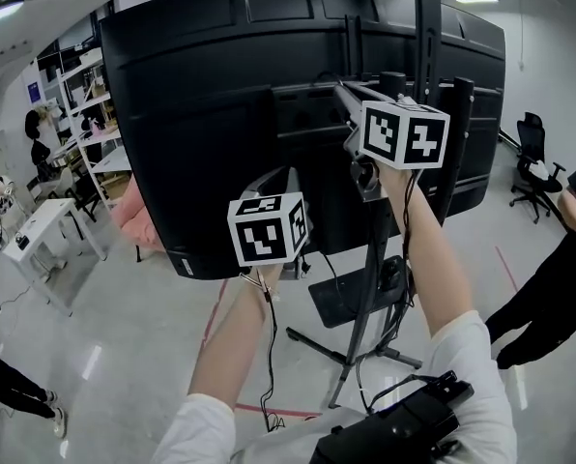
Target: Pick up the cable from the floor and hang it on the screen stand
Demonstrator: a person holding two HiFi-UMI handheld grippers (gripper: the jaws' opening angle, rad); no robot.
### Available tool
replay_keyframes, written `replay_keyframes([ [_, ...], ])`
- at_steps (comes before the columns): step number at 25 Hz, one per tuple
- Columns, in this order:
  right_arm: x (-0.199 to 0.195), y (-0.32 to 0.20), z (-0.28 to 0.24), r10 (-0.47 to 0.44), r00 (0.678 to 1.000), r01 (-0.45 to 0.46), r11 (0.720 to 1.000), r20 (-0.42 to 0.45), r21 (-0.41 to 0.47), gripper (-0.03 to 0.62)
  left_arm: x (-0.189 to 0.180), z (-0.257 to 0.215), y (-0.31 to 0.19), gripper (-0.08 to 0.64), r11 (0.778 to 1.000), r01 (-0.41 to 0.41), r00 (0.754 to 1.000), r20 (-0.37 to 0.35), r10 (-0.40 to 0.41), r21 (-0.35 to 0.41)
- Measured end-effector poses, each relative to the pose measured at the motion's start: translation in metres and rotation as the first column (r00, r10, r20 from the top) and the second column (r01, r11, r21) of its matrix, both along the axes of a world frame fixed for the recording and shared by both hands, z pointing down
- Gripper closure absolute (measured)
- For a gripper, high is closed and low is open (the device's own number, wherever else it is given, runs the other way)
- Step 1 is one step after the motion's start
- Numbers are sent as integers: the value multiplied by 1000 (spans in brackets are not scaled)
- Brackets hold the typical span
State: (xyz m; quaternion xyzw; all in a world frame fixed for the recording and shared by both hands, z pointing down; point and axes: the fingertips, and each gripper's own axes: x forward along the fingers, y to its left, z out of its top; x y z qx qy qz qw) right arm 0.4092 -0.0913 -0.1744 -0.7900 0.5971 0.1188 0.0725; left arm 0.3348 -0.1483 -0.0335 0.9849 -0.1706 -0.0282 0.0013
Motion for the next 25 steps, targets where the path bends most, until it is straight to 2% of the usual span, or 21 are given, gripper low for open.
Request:
replay_keyframes([
  [6,-6,2,2,4,998,0,998,-68,63,558,1,14,3,557,999,-14,1000,11,14,-30],
  [13,-10,7,4,3,997,4,996,-73,93,555,-1,18,4,557,999,-14,1000,6,14,-36],
  [17,-13,13,8,-19,997,27,992,-69,122,483,-3,18,6,557,999,-19,1000,0,19,-43],
  [25,-16,33,16,-19,998,30,985,-64,172,466,-7,28,9,557,998,-31,1000,-3,31,-60],
])
